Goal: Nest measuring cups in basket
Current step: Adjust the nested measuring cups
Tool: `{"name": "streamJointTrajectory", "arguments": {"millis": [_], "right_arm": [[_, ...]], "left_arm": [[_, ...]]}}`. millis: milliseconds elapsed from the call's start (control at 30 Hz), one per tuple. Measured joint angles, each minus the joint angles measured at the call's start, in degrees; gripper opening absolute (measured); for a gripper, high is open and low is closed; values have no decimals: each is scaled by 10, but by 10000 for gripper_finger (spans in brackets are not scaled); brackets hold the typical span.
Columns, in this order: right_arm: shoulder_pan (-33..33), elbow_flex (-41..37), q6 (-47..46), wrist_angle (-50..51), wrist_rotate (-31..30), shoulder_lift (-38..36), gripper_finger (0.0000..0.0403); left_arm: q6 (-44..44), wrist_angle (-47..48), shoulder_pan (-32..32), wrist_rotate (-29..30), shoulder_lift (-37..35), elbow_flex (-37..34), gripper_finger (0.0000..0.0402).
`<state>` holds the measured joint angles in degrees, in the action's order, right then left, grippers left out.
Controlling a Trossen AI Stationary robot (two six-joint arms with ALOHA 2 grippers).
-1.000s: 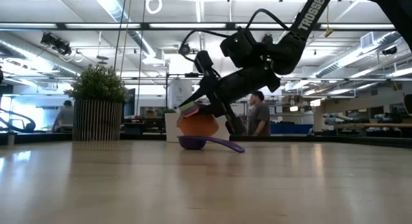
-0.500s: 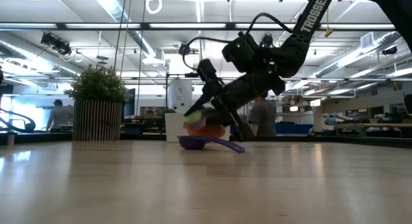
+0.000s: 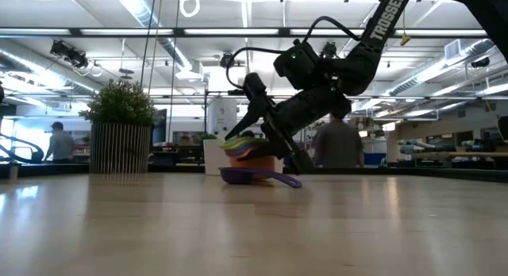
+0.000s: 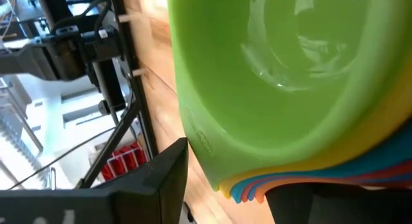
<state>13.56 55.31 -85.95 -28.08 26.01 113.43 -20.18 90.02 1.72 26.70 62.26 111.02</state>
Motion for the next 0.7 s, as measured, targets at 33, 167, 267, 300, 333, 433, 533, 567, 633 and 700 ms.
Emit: {"name": "streamJointTrajectory", "arguments": {"millis": [33, 167, 267, 300, 333, 433, 533, 567, 633, 700], "right_arm": [[0, 0, 0, 0, -4, 0, 186], [-4, 0, 0, -1, -10, -1, 187], [-11, 0, 0, 0, -10, -1, 187], [-13, 0, 0, 2, -13, -2, 187], [-16, 0, 0, 4, -16, -2, 187], [-22, 0, 2, 4, -19, -2, 188], [-23, 0, 9, 4, -19, -2, 188], [-23, 0, 15, 4, -19, -2, 188], [-20, 1, 27, 12, -19, -2, 188], [-12, 1, 35, 23, -17, -3, 188]], "left_arm": [[0, 0, 0, 0, 0, 0, 112], [0, 0, 0, 0, 0, 0, 112], [0, 0, 0, 0, 0, 0, 112], [0, 0, 0, 0, 0, 0, 112], [0, 0, 0, 0, 0, 0, 112], [0, 0, 0, 0, 0, 0, 112], [0, 0, 0, 0, 0, 0, 112], [0, 0, 0, 0, 0, 0, 112], [0, 0, 0, 0, 0, 0, 112], [0, 0, 0, 0, 0, 0, 112]]}}
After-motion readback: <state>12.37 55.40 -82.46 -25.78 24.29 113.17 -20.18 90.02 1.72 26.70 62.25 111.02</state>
